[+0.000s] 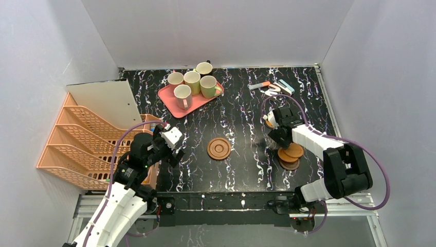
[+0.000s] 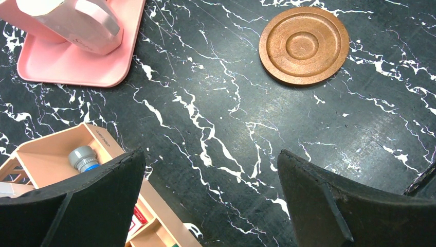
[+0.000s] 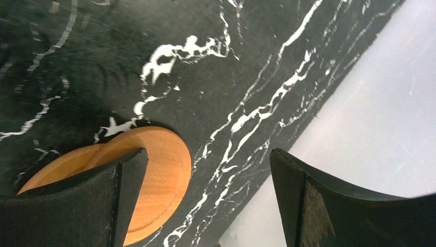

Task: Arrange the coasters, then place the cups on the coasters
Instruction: Move the coaster to the center of the board.

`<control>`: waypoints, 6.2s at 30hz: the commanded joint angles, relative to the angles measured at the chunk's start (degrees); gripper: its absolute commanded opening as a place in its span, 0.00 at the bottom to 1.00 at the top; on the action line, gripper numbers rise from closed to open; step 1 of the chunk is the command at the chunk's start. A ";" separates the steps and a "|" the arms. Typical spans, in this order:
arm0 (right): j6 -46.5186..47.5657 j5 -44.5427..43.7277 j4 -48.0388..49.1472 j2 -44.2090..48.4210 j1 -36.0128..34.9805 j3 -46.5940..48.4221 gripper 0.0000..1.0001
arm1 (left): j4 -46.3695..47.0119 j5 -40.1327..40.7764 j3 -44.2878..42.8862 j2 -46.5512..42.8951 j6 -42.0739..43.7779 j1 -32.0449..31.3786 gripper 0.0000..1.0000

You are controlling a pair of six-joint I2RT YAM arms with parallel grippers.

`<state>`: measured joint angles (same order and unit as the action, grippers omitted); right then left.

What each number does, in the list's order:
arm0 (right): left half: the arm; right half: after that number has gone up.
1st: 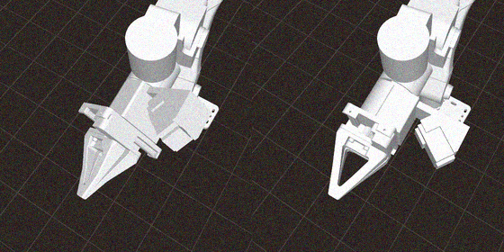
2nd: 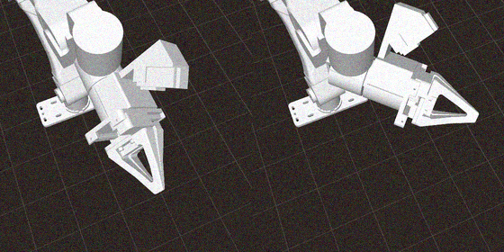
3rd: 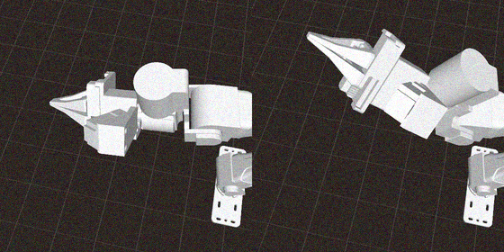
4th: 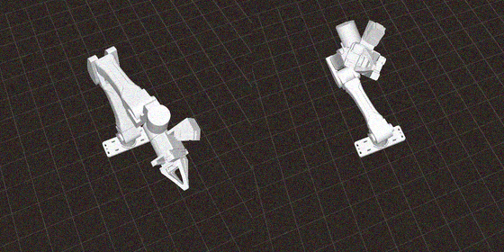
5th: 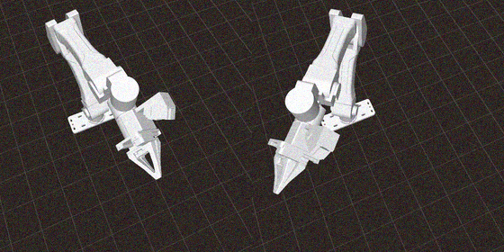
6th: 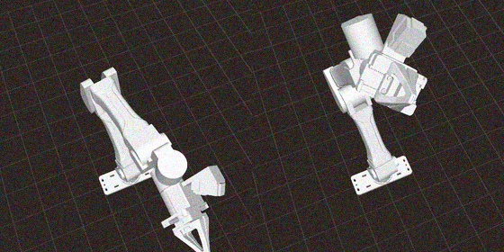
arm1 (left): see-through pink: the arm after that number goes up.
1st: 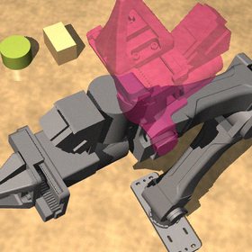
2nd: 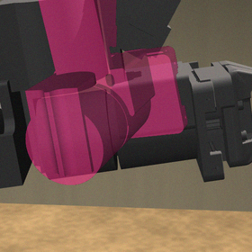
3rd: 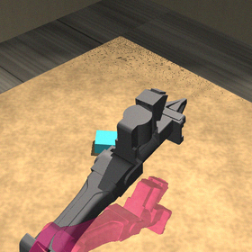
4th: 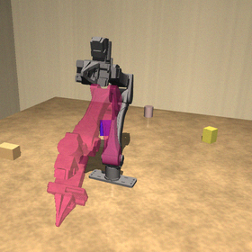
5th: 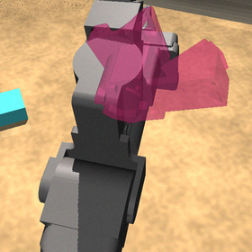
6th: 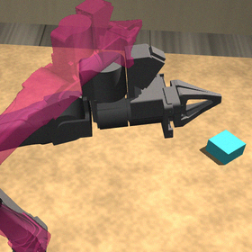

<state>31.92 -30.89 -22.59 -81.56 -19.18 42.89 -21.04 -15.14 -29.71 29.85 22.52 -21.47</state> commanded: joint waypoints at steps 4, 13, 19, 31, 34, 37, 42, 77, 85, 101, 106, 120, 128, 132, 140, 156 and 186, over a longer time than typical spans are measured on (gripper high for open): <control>-0.62 9.93 -1.28 1.55 -1.64 2.10 0.99 | -0.56 -1.05 0.10 0.43 0.33 0.38 0.98; -1.71 6.87 3.45 -6.32 -5.45 2.71 0.99 | -0.64 -1.05 0.10 0.59 0.33 0.38 0.98; -2.83 10.33 4.81 -6.83 -7.95 4.21 0.99 | -0.61 -1.15 0.10 0.61 0.33 0.38 0.98; -1.68 18.88 10.21 -1.29 -17.51 2.37 0.99 | -0.58 -1.12 0.09 0.58 0.33 0.38 0.98; -1.98 21.63 9.24 -0.24 -17.82 2.81 0.99 | -0.59 -0.96 0.09 0.56 0.33 0.38 0.98; -2.29 26.96 8.37 3.86 -17.91 2.98 0.99 | -0.65 -0.93 0.07 0.61 0.33 0.38 0.98; -2.49 26.97 10.64 11.18 -17.93 1.68 0.99 | -0.63 -0.87 0.10 0.61 0.33 0.38 0.98; -4.53 -1.30 -6.14 12.55 -8.43 -3.37 0.99 | -0.50 -0.90 0.10 1.18 0.33 0.38 0.98; -3.32 2.40 -8.23 13.32 -8.41 -5.02 0.99 | -0.51 -0.89 0.10 1.27 0.33 0.38 0.98; 2.32 -0.39 4.63 1.96 -6.08 -7.15 0.99 | -0.50 -1.01 0.13 1.38 0.33 0.38 0.98; 4.79 -0.50 6.69 -1.73 -2.29 -5.39 0.99 | -0.57 -1.17 0.18 1.19 0.42 0.38 0.98; 11.78 1.43 15.13 -8.01 12.37 -0.87 0.99 | -0.60 -1.13 0.10 1.20 0.41 0.38 0.98; 10.15 2.29 12.83 -6.72 12.42 4.24 0.99 | -0.60 -1.14 0.10 1.40 0.39 0.38 0.98; 5.80 8.31 3.18 -1.39 11.72 11.22 0.99 | -0.65 -1.14 0.18 1.36 0.42 0.38 0.98; -1.54 24.10 -8.44 8.14 -0.20 20.80 0.99 | -0.65 -1.07 0.10 1.46 0.42 0.38 0.98; 0.17 21.89 6.32 5.26 -14.40 5.80 0.99 | -0.63 -1.53 0.18 2.70 0.68 0.34 0.98; -1.31 -2.44 5.26 -12.49 -7.17 3.79 0.99 | -0.83 -2.00 0.18 1.68 0.83 0.38 0.98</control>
<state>31.70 -31.99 -10.52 -91.57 -28.25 48.29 -21.06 -15.94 -29.71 31.77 22.98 -21.47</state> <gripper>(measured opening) 0.984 0.981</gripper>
